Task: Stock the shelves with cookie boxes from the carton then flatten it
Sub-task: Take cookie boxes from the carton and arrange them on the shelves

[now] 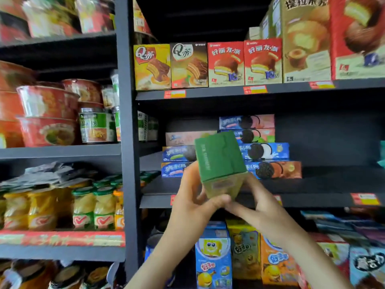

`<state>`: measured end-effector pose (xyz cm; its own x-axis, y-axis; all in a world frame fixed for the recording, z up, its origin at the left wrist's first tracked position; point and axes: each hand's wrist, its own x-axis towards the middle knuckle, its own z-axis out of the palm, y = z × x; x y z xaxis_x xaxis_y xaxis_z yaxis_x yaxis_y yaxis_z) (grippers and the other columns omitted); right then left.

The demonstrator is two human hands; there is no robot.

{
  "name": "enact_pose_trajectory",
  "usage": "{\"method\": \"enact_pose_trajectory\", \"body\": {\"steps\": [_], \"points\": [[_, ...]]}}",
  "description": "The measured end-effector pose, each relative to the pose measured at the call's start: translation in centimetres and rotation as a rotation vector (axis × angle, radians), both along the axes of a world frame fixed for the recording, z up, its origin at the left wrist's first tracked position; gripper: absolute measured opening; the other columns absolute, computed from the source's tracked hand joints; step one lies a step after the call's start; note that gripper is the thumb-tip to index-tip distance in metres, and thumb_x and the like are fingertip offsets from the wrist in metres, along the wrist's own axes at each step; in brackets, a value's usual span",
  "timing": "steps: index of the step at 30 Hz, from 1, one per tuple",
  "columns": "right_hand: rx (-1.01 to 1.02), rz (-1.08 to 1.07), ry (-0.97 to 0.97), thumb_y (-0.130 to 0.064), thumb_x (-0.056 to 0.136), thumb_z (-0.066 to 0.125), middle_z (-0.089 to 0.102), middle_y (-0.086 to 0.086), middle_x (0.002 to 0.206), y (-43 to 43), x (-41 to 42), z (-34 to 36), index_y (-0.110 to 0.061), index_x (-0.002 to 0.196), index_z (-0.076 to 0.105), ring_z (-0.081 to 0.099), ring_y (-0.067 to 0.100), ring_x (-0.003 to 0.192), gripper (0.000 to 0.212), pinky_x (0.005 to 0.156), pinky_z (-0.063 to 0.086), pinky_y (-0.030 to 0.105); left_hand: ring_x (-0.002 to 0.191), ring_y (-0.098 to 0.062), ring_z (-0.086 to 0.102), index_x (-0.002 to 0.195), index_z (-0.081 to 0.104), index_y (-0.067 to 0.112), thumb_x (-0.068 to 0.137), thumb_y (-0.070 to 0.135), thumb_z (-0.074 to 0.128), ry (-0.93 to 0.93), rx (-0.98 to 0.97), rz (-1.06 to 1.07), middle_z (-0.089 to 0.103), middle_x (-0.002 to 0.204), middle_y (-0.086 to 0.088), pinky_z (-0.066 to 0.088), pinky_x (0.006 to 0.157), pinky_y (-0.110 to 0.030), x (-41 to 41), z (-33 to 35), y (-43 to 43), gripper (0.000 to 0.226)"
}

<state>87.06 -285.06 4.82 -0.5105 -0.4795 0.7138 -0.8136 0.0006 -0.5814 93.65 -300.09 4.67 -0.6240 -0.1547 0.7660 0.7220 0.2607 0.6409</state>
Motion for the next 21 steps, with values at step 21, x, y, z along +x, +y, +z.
{"method": "enact_pose_trajectory", "body": {"steps": [21], "points": [[-0.207, -0.372, 0.255, -0.047, 0.067, 0.078, 0.036, -0.008, 0.135, 3.7, -5.5, 2.4, -0.03, 0.137, 0.038, 0.033, 0.01, 0.128, 0.082, 0.105, 0.027, 0.033, 0.096, -0.018, 0.067, 0.115, 0.061, 0.003, 0.091, 0.028, 0.059, -0.256, 0.637, -0.073, 0.07, 0.107, -0.012, 0.056, 0.085, -0.026, -2.4, 2.4, 4.0, 0.035]]}}
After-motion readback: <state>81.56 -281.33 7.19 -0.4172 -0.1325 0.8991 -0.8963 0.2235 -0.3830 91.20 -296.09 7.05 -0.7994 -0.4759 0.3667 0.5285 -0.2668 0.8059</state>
